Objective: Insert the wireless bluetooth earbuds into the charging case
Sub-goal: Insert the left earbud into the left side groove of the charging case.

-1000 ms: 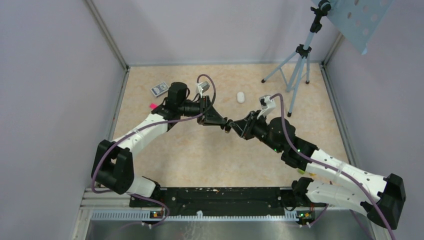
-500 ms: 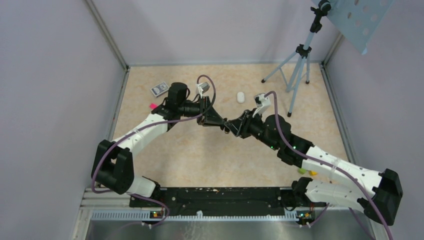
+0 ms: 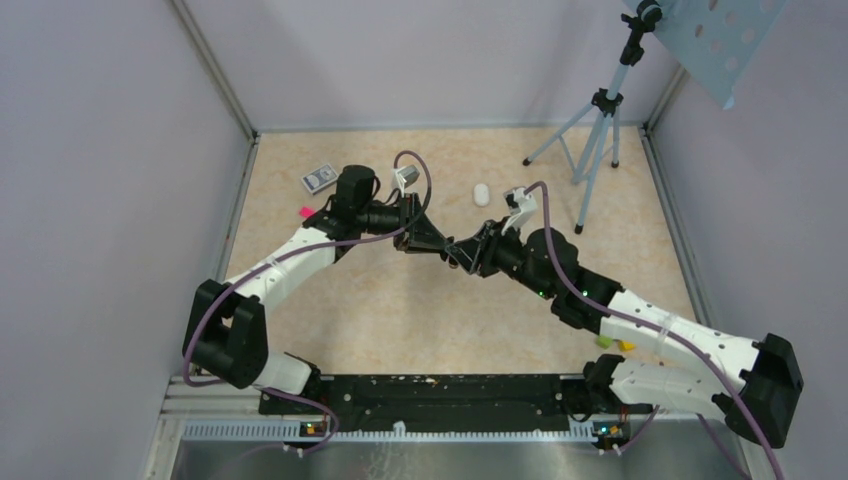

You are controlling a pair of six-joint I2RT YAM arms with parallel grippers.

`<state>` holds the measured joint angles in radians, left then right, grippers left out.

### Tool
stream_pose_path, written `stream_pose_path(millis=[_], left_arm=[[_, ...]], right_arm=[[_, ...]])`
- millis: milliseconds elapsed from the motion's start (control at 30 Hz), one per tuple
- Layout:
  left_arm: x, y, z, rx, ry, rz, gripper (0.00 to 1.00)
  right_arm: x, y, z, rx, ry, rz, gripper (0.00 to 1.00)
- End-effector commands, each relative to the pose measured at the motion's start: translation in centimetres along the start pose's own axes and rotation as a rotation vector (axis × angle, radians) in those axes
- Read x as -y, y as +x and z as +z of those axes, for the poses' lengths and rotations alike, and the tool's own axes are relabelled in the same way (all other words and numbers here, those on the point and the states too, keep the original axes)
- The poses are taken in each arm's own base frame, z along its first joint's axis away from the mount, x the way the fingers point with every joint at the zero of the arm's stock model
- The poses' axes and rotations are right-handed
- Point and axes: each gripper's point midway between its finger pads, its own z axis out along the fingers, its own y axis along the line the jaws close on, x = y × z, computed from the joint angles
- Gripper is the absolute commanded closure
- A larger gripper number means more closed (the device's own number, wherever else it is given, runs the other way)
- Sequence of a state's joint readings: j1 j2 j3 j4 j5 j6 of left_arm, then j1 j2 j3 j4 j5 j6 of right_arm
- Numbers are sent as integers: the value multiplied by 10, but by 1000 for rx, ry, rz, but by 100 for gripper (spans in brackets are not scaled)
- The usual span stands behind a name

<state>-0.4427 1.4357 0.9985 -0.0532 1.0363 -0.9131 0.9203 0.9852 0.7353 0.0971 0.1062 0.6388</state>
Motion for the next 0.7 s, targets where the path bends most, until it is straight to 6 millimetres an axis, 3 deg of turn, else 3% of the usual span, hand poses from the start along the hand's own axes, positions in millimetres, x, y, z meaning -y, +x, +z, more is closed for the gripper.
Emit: stream_pose_path(millis=[0,667], left_arm=[[18,-5,-4,8,44,81,100],[18,-7,-3,10,44,75,100]], right_arm=[[-20,-21,3,52,-66,13,65],[-23,-15,1,37,-94,13,66]])
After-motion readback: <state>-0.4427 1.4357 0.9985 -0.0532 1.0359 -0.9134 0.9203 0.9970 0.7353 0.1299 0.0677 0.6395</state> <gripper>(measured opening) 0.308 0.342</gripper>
